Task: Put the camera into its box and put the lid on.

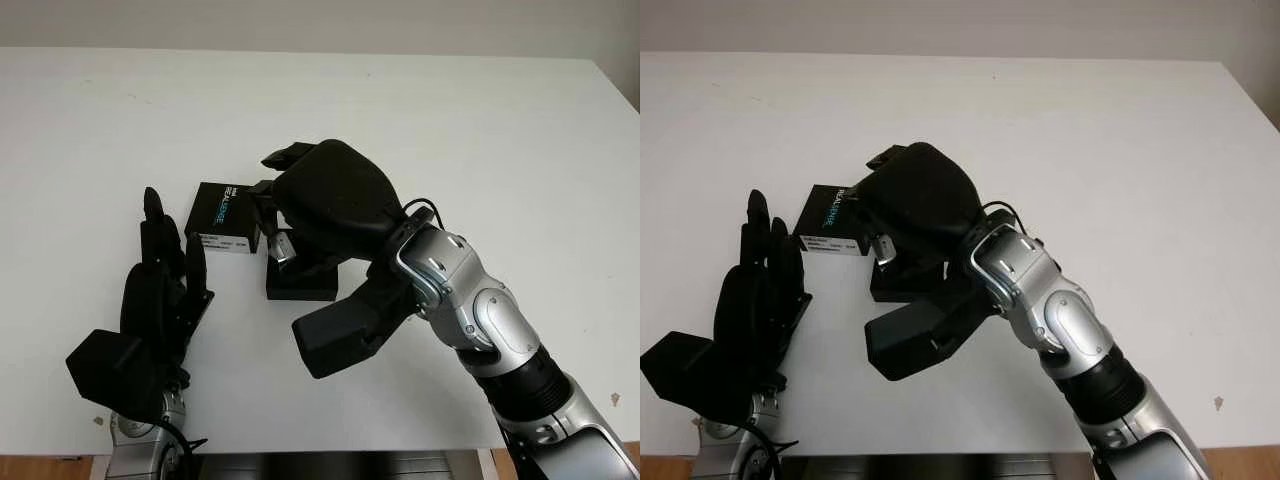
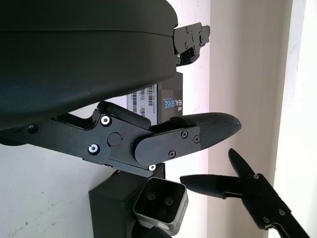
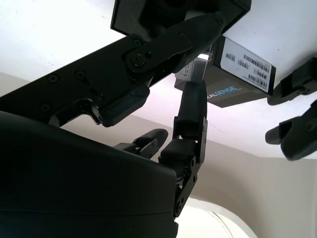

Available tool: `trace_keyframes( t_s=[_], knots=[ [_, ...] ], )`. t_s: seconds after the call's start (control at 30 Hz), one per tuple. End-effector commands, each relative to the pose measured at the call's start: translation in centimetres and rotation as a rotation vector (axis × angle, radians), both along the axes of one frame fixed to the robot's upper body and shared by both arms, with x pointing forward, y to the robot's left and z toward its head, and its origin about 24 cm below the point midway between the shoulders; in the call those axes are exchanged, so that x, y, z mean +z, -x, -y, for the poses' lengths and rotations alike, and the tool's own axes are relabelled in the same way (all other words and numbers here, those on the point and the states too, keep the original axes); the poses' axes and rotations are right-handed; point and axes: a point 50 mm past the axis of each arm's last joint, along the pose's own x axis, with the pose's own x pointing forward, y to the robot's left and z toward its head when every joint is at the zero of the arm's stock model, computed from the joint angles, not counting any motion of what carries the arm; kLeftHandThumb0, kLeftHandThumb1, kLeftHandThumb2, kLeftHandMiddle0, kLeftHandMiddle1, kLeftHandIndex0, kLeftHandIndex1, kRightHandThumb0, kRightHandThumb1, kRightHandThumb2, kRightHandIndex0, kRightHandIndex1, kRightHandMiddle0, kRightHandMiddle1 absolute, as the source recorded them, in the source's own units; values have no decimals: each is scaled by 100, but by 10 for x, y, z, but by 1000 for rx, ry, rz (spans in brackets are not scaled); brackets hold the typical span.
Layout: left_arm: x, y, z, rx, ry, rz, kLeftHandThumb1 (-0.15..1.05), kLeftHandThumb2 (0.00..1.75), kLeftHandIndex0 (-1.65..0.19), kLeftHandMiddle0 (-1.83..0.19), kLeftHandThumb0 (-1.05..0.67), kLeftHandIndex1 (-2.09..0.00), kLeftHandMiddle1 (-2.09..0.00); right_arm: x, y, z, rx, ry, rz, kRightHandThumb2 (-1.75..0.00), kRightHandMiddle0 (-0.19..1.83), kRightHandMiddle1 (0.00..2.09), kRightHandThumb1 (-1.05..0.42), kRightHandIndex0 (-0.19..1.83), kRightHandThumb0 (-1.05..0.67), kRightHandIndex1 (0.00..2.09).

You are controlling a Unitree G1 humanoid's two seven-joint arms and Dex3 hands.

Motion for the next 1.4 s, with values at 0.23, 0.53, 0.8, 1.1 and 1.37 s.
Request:
trace_keyframes(
  t_s=[0.23,0.53,0.8,1.1,1.37],
  knots=[
    [1,0,1,-3,-1,9,105,62,19,19,-65,-2,-3,-1,0,-2,18,6,5,-5,59,86,-84,50,-76,19],
    [1,0,1,2,0,10,105,61,19,19,-66,-4,-4,-2,1,-1,23,2,5,-5,67,95,-83,52,-58,20],
    [1,0,1,1,0,10,105,61,19,19,-67,-3,-4,-3,1,-1,28,-38,4,-5,75,109,-83,57,-41,24],
    [1,0,0,1,3,10,105,62,19,19,-66,-3,-4,-2,0,0,17,-3,16,-5,77,106,-81,57,-41,26],
    [1,0,0,2,-1,13,105,62,19,19,-66,-3,-4,-4,-2,2,10,10,2,-5,85,98,-78,63,-41,29]
  ],
)
